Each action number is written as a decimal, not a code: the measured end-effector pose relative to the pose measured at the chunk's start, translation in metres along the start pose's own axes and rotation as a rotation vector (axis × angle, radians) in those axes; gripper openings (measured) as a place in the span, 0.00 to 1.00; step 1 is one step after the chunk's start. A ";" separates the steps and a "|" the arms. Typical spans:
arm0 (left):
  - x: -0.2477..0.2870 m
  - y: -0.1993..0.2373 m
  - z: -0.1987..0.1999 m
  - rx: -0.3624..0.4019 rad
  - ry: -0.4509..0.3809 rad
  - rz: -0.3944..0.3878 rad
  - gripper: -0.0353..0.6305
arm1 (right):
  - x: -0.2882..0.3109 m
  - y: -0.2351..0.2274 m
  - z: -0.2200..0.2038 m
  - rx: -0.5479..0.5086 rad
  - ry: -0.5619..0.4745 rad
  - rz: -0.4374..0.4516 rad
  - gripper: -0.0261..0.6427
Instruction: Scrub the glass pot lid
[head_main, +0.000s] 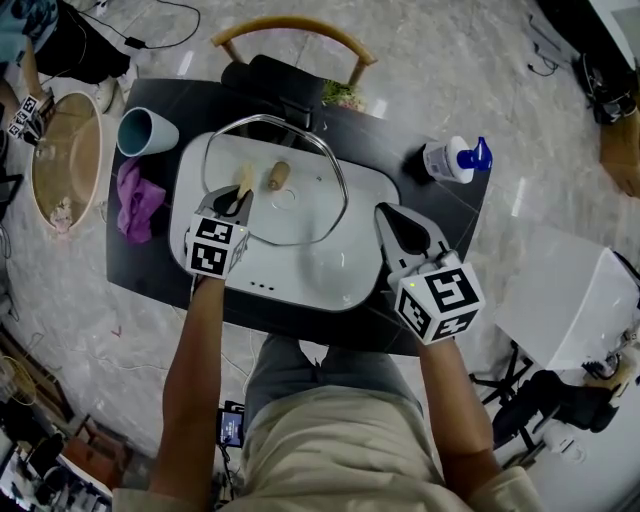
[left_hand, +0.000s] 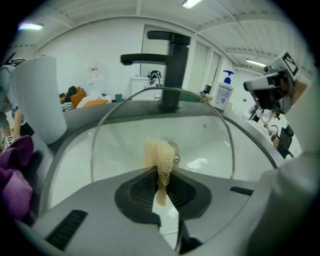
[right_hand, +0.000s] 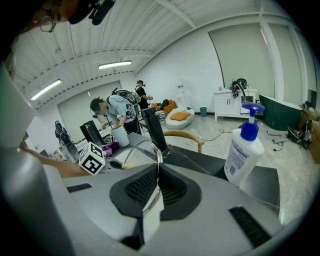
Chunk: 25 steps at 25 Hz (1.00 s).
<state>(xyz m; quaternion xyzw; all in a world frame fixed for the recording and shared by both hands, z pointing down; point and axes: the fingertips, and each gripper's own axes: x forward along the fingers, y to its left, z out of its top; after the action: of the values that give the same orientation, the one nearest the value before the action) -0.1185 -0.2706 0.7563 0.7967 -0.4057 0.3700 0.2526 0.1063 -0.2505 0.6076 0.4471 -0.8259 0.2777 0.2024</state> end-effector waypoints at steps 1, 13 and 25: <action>0.004 -0.015 -0.001 0.019 0.005 -0.029 0.11 | 0.000 0.000 -0.001 0.001 0.001 0.000 0.08; 0.026 -0.181 -0.006 0.164 0.037 -0.321 0.11 | 0.001 -0.003 -0.002 0.013 -0.001 -0.007 0.08; 0.021 -0.176 -0.005 0.155 0.037 -0.337 0.11 | 0.002 0.000 -0.001 0.012 -0.002 -0.003 0.08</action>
<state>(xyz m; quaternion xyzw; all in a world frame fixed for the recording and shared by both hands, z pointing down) 0.0345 -0.1818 0.7579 0.8635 -0.2318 0.3673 0.2564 0.1051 -0.2509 0.6092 0.4497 -0.8237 0.2821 0.1992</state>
